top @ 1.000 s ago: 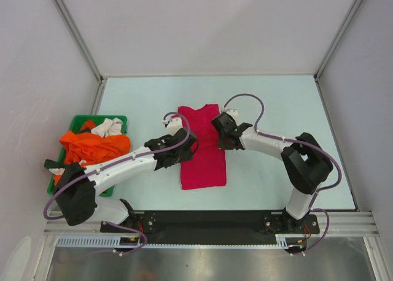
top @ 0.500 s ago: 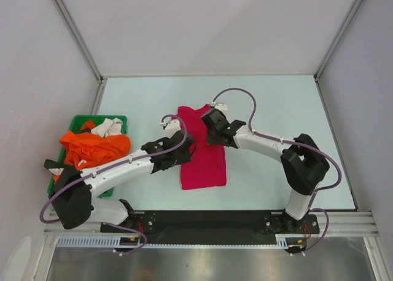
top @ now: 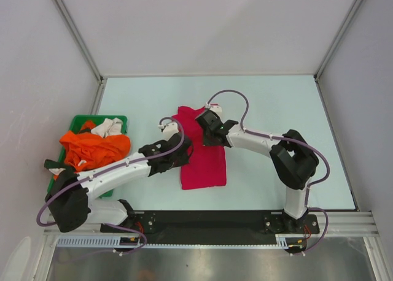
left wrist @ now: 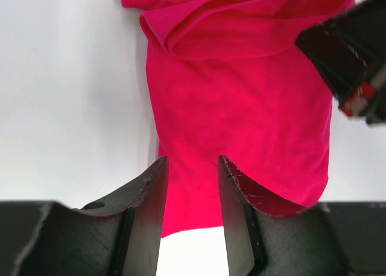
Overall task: Fold and stack the t-shirts
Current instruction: Grab one side of the 2/3 rectangular tshirt with both arms
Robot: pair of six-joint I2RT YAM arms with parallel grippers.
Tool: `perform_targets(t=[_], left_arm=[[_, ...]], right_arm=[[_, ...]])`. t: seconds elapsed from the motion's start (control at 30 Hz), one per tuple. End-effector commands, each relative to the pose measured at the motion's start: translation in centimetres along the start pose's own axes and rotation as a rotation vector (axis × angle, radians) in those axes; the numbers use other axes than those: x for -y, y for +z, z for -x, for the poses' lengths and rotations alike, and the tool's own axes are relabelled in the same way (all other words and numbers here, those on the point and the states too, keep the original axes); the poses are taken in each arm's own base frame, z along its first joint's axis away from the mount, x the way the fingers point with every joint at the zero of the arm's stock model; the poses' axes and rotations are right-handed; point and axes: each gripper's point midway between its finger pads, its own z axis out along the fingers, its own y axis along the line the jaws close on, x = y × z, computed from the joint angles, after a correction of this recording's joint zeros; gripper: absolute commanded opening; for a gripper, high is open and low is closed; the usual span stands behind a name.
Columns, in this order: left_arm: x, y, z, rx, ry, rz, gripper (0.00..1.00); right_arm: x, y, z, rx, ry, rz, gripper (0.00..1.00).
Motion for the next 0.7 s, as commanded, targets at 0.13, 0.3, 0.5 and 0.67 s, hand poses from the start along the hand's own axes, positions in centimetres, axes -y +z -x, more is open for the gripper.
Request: perform_targets(t=[0.13, 0.3, 0.5, 0.67], left_arm=[[0.1, -0.9, 0.5, 0.019, -0.037, -0.037, 0.44], [0.0, -0.7, 0.1, 0.009, -0.034, -0.031, 0.43], [0.0, -0.2, 0.2, 0.009, -0.017, -0.016, 0.44], [1.0, -0.3, 0.7, 0.005, -0.001, -0.038, 0.45]], right_arm=[[0.2, 2.2, 4.4, 0.051, 0.051, -0.007, 0.00], [1.0, 3.8, 6.1, 0.064, 0.084, -0.014, 0.00], [1.8, 4.7, 8.6, 0.111, 0.102, -0.023, 0.00], [0.4, -1.4, 10.1, 0.173, 0.077, 0.016, 0.08]])
